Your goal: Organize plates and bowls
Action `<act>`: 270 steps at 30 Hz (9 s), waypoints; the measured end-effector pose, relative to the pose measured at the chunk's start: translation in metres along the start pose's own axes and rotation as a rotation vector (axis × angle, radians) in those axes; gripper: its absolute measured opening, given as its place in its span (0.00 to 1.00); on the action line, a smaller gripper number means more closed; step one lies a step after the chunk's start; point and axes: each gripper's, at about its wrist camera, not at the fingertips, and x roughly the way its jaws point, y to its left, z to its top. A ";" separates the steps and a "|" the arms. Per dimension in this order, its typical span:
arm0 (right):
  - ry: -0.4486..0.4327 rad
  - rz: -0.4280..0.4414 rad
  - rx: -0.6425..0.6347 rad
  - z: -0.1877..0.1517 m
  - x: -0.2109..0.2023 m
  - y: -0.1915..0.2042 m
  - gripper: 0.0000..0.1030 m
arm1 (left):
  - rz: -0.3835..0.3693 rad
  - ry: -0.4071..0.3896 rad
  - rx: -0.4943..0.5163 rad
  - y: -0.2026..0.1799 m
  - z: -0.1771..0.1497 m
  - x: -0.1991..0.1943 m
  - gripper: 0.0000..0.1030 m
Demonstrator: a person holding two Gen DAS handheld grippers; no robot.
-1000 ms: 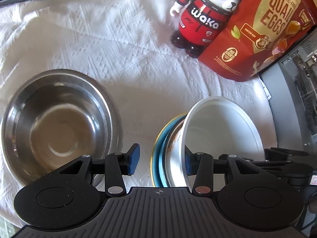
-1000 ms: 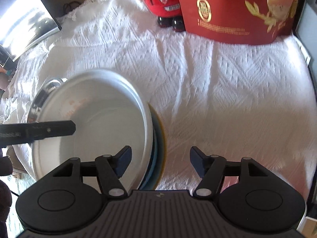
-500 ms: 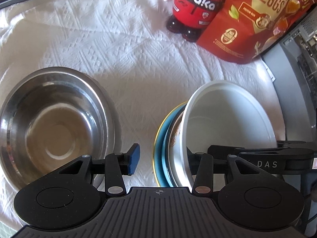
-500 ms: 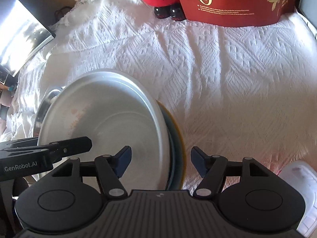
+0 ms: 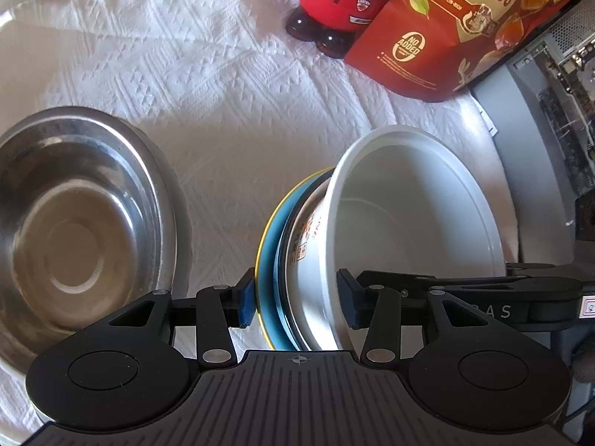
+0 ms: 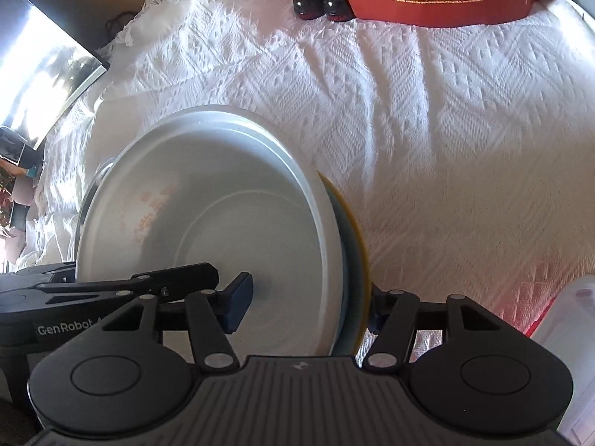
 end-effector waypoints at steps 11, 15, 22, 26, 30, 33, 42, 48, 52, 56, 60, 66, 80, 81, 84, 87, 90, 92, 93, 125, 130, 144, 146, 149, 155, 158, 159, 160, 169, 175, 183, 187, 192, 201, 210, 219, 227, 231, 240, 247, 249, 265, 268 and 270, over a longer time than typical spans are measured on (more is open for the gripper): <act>0.063 0.050 -0.004 -0.017 0.002 0.013 0.60 | 0.005 0.029 -0.065 0.011 -0.030 -0.018 0.47; 0.048 0.032 -0.031 -0.019 0.005 0.016 0.62 | 0.027 0.008 -0.059 0.007 -0.030 -0.014 0.51; 0.040 0.045 -0.029 -0.019 0.004 0.013 0.62 | 0.026 0.003 -0.078 0.009 -0.031 -0.012 0.51; 0.038 0.062 -0.039 -0.020 0.006 0.012 0.62 | 0.023 -0.009 -0.082 0.010 -0.035 -0.012 0.51; 0.042 0.066 -0.042 -0.021 0.007 0.013 0.62 | 0.016 -0.001 -0.091 0.012 -0.034 -0.010 0.51; 0.055 0.061 -0.040 -0.019 0.007 0.015 0.62 | 0.017 0.019 -0.080 0.012 -0.031 -0.009 0.51; 0.070 0.047 -0.029 -0.017 0.007 0.017 0.62 | 0.004 0.037 -0.095 0.014 -0.033 -0.008 0.51; 0.080 0.038 -0.013 -0.017 0.007 0.018 0.62 | -0.003 0.051 -0.103 0.016 -0.034 -0.007 0.51; 0.070 0.035 -0.007 -0.018 0.007 0.018 0.62 | -0.002 0.049 -0.097 0.016 -0.035 -0.007 0.51; 0.061 0.039 -0.002 -0.020 0.006 0.017 0.62 | 0.004 0.036 -0.065 0.012 -0.038 -0.007 0.51; 0.055 0.047 -0.002 -0.021 0.006 0.015 0.62 | -0.006 0.039 -0.062 0.014 -0.041 -0.006 0.51; 0.054 0.054 -0.024 -0.024 0.005 0.017 0.63 | -0.019 0.040 -0.071 0.016 -0.043 -0.005 0.51; 0.087 0.046 0.015 -0.021 -0.004 0.017 0.61 | -0.027 0.075 -0.088 0.007 -0.035 -0.013 0.51; 0.081 0.045 0.018 -0.021 -0.007 0.018 0.61 | -0.032 0.072 -0.085 0.006 -0.032 -0.016 0.51; 0.057 0.047 0.023 -0.016 -0.021 0.022 0.61 | -0.052 0.053 -0.071 0.003 -0.023 -0.029 0.51; 0.023 0.041 0.018 -0.009 -0.039 0.031 0.61 | -0.069 0.031 -0.053 0.000 -0.014 -0.046 0.51; -0.011 0.033 0.001 0.001 -0.056 0.046 0.62 | -0.075 0.006 -0.030 0.004 -0.006 -0.064 0.51; -0.028 0.033 -0.009 0.008 -0.063 0.060 0.62 | -0.071 -0.015 -0.024 0.011 -0.005 -0.078 0.51; -0.034 0.036 -0.016 0.011 -0.065 0.066 0.62 | -0.066 -0.027 -0.024 0.016 -0.005 -0.086 0.51; 0.134 0.074 -0.098 0.038 0.073 0.190 0.63 | -0.028 0.020 -0.205 0.192 0.001 -0.080 0.49; 0.131 0.034 -0.125 0.042 0.074 0.195 0.62 | -0.049 0.038 -0.230 0.200 0.002 -0.078 0.40; 0.135 0.022 -0.089 0.052 0.062 0.182 0.55 | -0.090 0.028 -0.240 0.210 0.013 -0.086 0.39; 0.138 0.019 -0.089 0.051 0.061 0.182 0.55 | -0.098 0.033 -0.247 0.212 0.014 -0.085 0.39; 0.146 -0.006 -0.124 0.049 0.058 0.189 0.55 | -0.103 0.036 -0.253 0.213 0.015 -0.085 0.39; 0.134 0.001 -0.134 0.047 0.054 0.188 0.56 | -0.083 0.041 -0.240 0.209 0.015 -0.085 0.39; 0.124 0.004 -0.120 0.048 0.057 0.186 0.56 | -0.080 0.046 -0.247 0.210 0.016 -0.086 0.39; 0.121 0.004 -0.119 0.048 0.058 0.187 0.57 | -0.080 0.047 -0.250 0.212 0.016 -0.086 0.39; 0.119 0.005 -0.120 0.049 0.059 0.188 0.58 | -0.081 0.047 -0.254 0.212 0.017 -0.087 0.39; 0.148 -0.032 -0.189 0.057 0.072 0.198 0.58 | -0.048 0.019 -0.266 0.214 0.018 -0.101 0.38; 0.014 -0.122 -0.398 0.052 0.042 0.223 0.56 | -0.087 -0.062 -0.259 0.210 0.024 -0.134 0.25; 0.032 0.003 -0.326 0.047 0.032 0.207 0.53 | -0.096 -0.081 -0.247 0.198 0.025 -0.139 0.25; 0.021 0.044 -0.248 0.041 0.036 0.194 0.50 | -0.099 -0.087 -0.247 0.196 0.029 -0.139 0.25; -0.014 0.056 -0.220 0.035 0.034 0.191 0.50 | -0.085 -0.101 -0.227 0.188 0.033 -0.143 0.25; -0.132 0.026 -0.269 0.030 0.004 0.196 0.50 | -0.089 -0.130 -0.243 0.191 0.028 -0.153 0.24; -0.142 0.044 -0.254 0.028 -0.003 0.196 0.50 | -0.079 -0.172 -0.239 0.190 0.019 -0.162 0.24; -0.163 0.018 -0.262 0.023 -0.005 0.196 0.50 | 0.020 -0.187 -0.232 0.192 0.011 -0.161 0.24; -0.166 -0.051 -0.231 0.018 0.003 0.181 0.50 | 0.071 -0.187 -0.199 0.187 0.006 -0.157 0.24; -0.163 -0.054 -0.213 0.017 0.004 0.176 0.50 | 0.069 -0.191 -0.192 0.183 0.005 -0.160 0.23; -0.179 -0.051 -0.213 0.011 -0.002 0.176 0.50 | 0.016 -0.217 -0.191 0.173 0.003 -0.172 0.23; -0.190 -0.033 -0.229 0.004 -0.008 0.183 0.50 | -0.026 -0.224 -0.175 0.162 -0.001 -0.178 0.23; -0.195 -0.028 -0.229 0.003 -0.011 0.183 0.50 | -0.025 -0.231 -0.171 0.160 -0.001 -0.180 0.23; -0.222 -0.043 -0.216 -0.003 -0.022 0.178 0.50 | 0.072 -0.244 -0.218 0.164 -0.007 -0.180 0.23; -0.213 -0.047 -0.221 -0.004 -0.020 0.180 0.50 | 0.073 -0.244 -0.212 0.163 -0.008 -0.179 0.23; -0.211 -0.049 -0.224 -0.004 -0.019 0.181 0.50 | 0.074 -0.250 -0.210 0.161 -0.008 -0.181 0.23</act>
